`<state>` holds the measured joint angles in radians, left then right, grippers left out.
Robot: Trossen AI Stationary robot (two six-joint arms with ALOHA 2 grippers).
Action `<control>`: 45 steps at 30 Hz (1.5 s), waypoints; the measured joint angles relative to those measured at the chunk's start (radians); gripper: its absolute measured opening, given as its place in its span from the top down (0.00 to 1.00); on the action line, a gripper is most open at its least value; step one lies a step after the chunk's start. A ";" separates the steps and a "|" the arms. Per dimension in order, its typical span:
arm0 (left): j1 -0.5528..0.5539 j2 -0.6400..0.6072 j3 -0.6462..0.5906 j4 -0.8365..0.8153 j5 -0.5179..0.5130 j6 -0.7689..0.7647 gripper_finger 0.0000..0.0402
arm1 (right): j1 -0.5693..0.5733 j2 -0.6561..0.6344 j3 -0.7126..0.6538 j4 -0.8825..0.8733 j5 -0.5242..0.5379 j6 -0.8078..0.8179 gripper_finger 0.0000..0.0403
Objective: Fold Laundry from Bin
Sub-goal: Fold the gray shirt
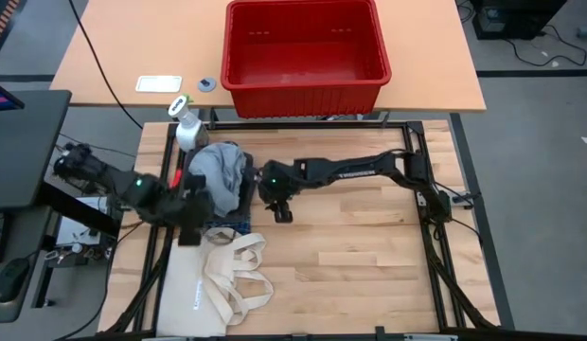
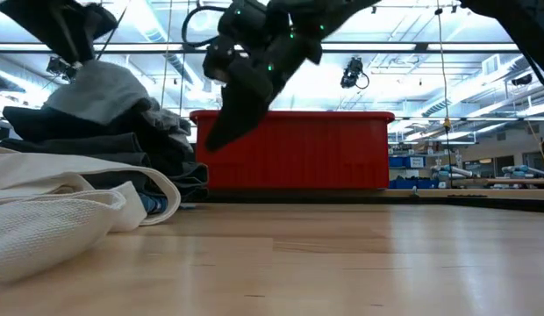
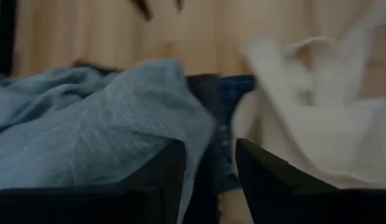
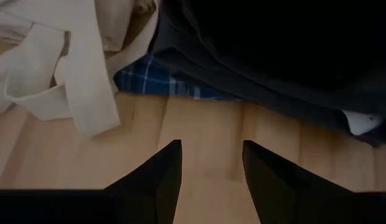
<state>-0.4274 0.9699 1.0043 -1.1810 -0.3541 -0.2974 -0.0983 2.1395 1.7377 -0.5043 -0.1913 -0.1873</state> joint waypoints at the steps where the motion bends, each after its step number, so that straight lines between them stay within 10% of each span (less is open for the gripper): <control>1: -0.040 0.000 -0.002 0.007 -0.009 -0.016 0.64 | 0.004 0.000 -0.026 0.040 0.007 0.003 0.56; 15: -0.323 -0.002 -0.002 0.025 -0.060 -0.279 0.71 | 0.015 -0.012 -0.103 0.183 0.049 0.029 0.56; 26: -0.139 -0.002 0.014 0.043 -0.594 -0.048 0.71 | -0.100 -0.075 -0.102 0.503 -0.021 -0.059 0.56; 36: 0.225 0.003 -0.004 0.072 -0.218 0.028 0.71 | -0.176 0.002 -0.103 0.761 -0.107 -0.118 0.56; 45: 0.233 0.052 -0.044 0.122 0.149 0.029 0.71 | -0.186 0.026 -0.070 0.766 -0.116 -0.107 0.56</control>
<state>-0.1944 1.0218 0.9598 -1.0594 -0.2056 -0.2683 -0.2840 2.1654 1.6677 0.2617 -0.3075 -0.2940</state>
